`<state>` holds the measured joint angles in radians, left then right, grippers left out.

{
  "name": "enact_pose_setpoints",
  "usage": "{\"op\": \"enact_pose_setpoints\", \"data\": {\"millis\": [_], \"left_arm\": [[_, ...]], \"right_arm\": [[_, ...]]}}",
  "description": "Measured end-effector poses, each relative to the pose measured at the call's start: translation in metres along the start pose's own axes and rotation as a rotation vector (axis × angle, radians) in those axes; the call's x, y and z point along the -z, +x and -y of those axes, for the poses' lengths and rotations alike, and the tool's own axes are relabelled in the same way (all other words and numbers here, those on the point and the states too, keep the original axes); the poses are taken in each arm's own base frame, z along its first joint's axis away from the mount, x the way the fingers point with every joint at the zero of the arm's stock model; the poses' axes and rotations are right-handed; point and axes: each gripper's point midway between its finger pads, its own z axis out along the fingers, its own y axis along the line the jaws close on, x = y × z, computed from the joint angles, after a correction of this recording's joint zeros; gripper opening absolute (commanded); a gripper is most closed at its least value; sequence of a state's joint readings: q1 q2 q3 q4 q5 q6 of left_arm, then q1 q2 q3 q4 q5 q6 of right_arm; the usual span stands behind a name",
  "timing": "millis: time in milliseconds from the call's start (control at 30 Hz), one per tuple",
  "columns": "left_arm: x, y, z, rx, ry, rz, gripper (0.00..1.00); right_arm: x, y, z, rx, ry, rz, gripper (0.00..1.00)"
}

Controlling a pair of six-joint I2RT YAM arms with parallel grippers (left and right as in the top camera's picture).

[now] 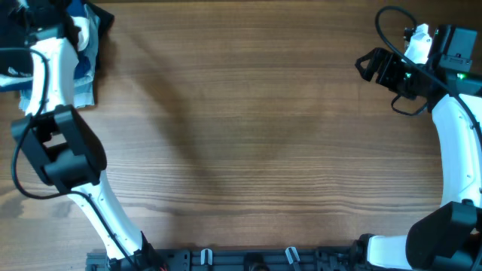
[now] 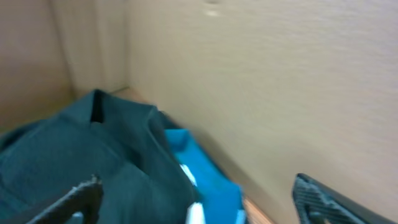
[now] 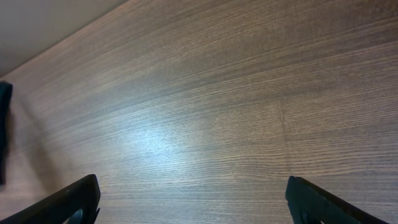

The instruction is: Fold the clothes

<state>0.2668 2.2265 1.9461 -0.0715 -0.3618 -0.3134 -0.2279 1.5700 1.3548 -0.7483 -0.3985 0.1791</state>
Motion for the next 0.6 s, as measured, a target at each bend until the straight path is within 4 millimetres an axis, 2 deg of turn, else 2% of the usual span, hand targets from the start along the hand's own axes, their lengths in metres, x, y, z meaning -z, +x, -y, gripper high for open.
{"op": "enact_pose_setpoints", "data": {"millis": [100, 233, 300, 333, 400, 433, 500, 567, 600], "left_arm": [[-0.001, 0.009, 0.013, -0.006, 0.030, -0.009, 1.00], [0.000, 0.009, 0.012, -0.019, 0.032, -0.014, 1.00], [0.006, 0.009, 0.010, -0.041, 0.024, -0.042, 1.00], [0.014, 0.003, 0.010, -0.045, 0.021, -0.049, 1.00], [0.033, -0.002, 0.009, -0.067, 0.013, -0.092, 1.00], [0.049, -0.012, 0.011, -0.075, 0.018, -0.100, 1.00], [0.082, -0.039, 0.018, -0.075, 0.037, -0.086, 1.00], [0.124, -0.072, 0.027, -0.070, 0.073, -0.053, 1.00], [0.152, -0.091, 0.031, -0.064, 0.098, -0.027, 1.00]], "right_arm": [[0.000, 0.000, 0.000, 0.000, 0.000, 0.000, 0.96], [0.000, 0.000, 0.000, 0.000, 0.000, 0.000, 0.97], [0.000, -0.003, 0.000, 0.006, -0.002, 0.013, 0.96], [0.000, -0.004, -0.001, 0.008, -0.003, 0.015, 0.97], [0.000, -0.006, -0.001, 0.025, -0.005, 0.026, 0.99], [0.000, -0.006, -0.001, 0.035, -0.005, 0.025, 0.99], [0.002, -0.008, -0.003, 0.060, -0.011, 0.029, 1.00], [0.007, -0.013, -0.008, 0.080, -0.021, 0.041, 1.00], [0.016, -0.017, -0.014, 0.095, -0.029, 0.053, 1.00]]}}
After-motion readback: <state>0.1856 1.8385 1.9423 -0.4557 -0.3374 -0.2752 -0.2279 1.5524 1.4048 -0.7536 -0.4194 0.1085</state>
